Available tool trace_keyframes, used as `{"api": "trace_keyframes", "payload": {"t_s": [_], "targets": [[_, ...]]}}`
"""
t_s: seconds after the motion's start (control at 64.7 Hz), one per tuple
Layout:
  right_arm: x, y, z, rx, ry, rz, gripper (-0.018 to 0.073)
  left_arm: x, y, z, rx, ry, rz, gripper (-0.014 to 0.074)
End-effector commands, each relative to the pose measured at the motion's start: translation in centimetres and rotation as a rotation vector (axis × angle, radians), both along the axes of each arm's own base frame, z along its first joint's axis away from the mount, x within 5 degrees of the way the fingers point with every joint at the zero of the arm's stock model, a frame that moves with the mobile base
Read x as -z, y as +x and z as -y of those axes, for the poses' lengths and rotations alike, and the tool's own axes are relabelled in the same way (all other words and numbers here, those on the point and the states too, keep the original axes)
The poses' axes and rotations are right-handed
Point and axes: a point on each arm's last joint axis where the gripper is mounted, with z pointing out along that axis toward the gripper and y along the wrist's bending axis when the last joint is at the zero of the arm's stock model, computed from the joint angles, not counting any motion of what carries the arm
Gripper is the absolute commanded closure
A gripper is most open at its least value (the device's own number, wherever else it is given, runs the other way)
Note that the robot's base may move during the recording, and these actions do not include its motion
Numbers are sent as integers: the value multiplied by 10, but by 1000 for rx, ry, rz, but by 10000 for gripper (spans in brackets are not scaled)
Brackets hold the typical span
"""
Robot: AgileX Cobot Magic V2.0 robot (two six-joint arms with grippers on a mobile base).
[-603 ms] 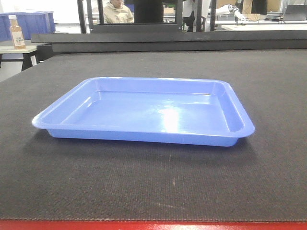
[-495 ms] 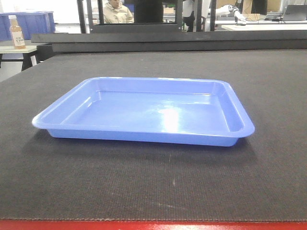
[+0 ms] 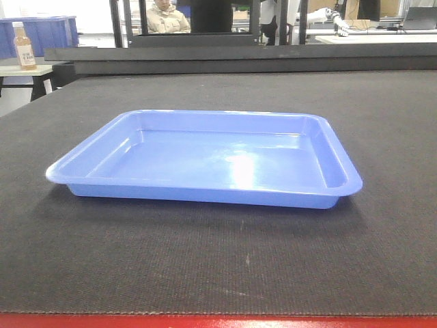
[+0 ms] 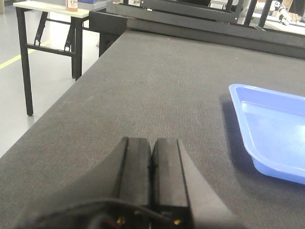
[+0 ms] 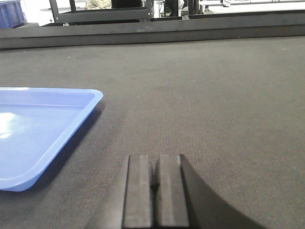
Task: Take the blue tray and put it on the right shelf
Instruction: 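Lower both grippers toward the long rims of the blue tray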
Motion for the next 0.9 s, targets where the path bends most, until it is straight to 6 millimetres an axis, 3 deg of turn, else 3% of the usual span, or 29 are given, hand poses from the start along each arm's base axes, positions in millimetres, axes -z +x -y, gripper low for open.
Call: {"api": "trace_keyframes", "payload": {"t_s": [0.0, 0.201, 0.309, 0.479, 0.603, 0.68, 0.742, 0.804, 0.881], "targets": [[-18, -3, 1, 14, -6, 139, 502, 0, 0, -1, -11, -5, 87, 644], [-23, -4, 1, 18, -5, 195, 502, -6, 0, -2, -19, -7, 151, 644], [-41, -8, 2, 25, 12, 311, 502, -22, -2, -2, -24, -4, 230, 644], [-108, -25, 0, -1, 8, 254, 501, -84, -13, -1, -7, 48, 200, 626], [-144, -24, -1, -13, 4, 168, 480, -130, -14, 1, 7, 40, 133, 461], [-155, -12, -1, -14, 4, 120, 373, -145, -5, 1, 12, 41, 82, 316], [-157, 1, -1, -13, 4, 79, 223, -149, 7, 1, 12, 41, 40, 233], [-155, 14, -1, -12, 5, 38, 57, -152, 17, 1, 13, 39, 13, 200], [-152, 27, -3, -30, 5, -7, -83, -155, 27, 4, 44, 39, -13, 195]]}}
